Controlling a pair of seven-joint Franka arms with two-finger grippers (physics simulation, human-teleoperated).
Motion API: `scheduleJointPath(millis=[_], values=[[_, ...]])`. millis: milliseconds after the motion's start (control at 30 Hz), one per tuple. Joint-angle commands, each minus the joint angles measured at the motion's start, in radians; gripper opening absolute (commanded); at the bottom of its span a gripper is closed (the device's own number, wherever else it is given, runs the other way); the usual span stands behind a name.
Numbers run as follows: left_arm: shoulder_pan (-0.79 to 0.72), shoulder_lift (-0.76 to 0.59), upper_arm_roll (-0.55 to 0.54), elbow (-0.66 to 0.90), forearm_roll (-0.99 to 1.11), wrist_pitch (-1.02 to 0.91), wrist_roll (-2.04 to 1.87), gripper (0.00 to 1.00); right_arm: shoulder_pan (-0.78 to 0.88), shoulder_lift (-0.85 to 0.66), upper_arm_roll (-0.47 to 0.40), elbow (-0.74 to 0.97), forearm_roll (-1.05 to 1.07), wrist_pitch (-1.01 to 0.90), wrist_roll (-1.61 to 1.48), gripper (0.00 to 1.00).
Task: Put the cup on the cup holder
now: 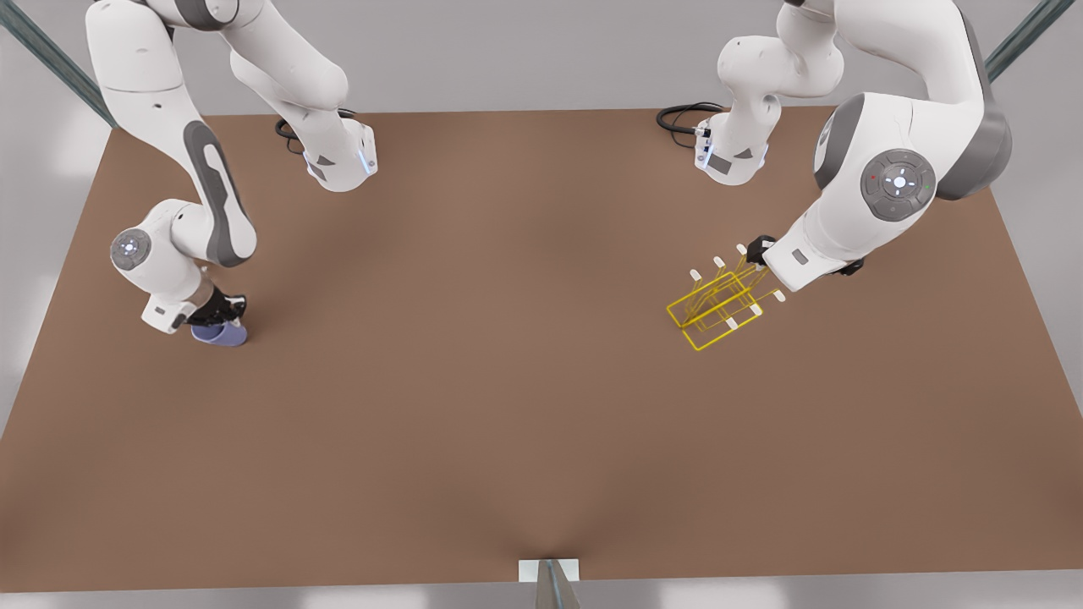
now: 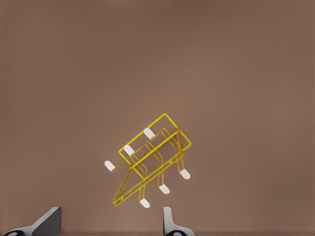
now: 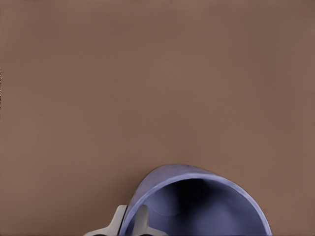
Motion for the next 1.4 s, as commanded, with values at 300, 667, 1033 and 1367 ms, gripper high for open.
scheduleJointPath(millis=[300,667,1033,1367], values=[[0.0,-0.001,-0.013,0.0,0.001,-0.008,0.0,1.0,0.024,-0.013,0.178,0.317,0.312,-0.578,0.059,0.21],[0.0,-0.001,-0.013,-0.001,0.001,-0.005,0.002,1.0,0.288,0.192,0.221,0.596,0.766,-0.694,0.26,0.21],[0.0,0.0,-0.013,-0.006,0.001,-0.005,0.0,1.0,0.589,0.632,0.221,1.086,1.206,-0.807,0.351,0.21],[0.0,0.007,-0.013,-0.006,0.001,-0.001,0.0,1.0,0.802,0.893,0.22,1.377,1.327,-0.872,0.342,0.21]])
